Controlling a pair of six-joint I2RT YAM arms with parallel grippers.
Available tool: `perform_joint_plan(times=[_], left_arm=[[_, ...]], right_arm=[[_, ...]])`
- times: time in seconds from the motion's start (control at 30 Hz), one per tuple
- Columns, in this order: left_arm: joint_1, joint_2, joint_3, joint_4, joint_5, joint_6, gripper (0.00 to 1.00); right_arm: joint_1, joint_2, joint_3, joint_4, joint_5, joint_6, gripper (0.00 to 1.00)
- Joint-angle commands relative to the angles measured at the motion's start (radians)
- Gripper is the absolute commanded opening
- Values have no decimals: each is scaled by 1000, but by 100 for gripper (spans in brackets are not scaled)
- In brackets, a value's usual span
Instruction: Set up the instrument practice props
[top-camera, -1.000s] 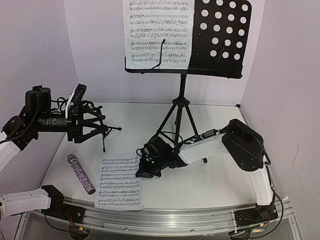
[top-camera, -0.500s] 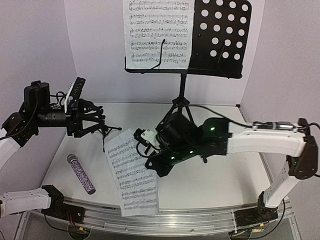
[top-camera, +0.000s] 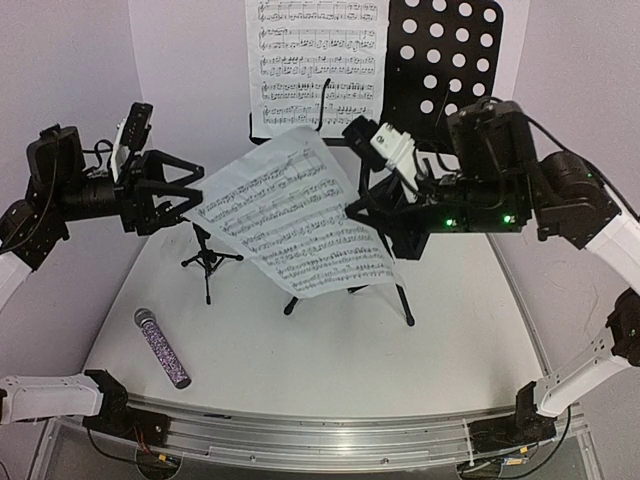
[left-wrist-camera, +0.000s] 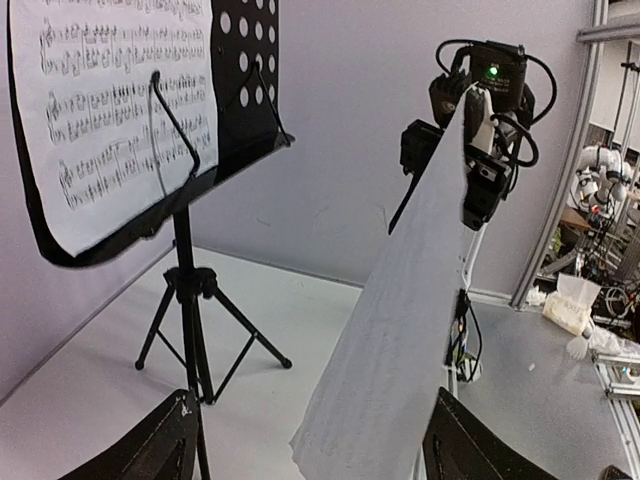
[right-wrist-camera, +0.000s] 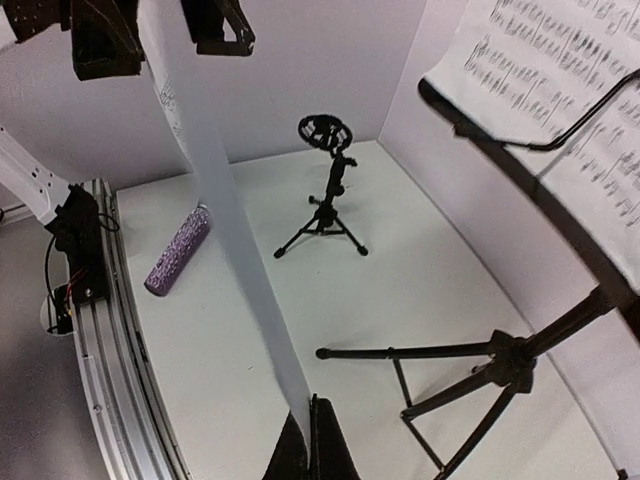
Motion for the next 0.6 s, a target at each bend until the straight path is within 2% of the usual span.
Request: perform_joint_plan(times=[0.0, 0.1, 0.3, 0.47, 0.57], left_arm=[[2, 62, 125, 183, 18, -119, 78], [1, 117, 194, 246, 13, -166, 81], [-12, 253, 332, 365, 107, -218, 85], [-182, 399, 484, 286, 24, -152, 84], [-209, 451, 538, 311, 18, -171, 84]], right_arm=[[1, 1, 171, -12, 85, -51, 0], [1, 31, 298, -12, 149, -29, 0], [1, 98, 519, -9, 228, -17, 0], [0, 175, 665, -7, 227, -43, 0], [0, 190, 709, -1, 242, -39, 0]])
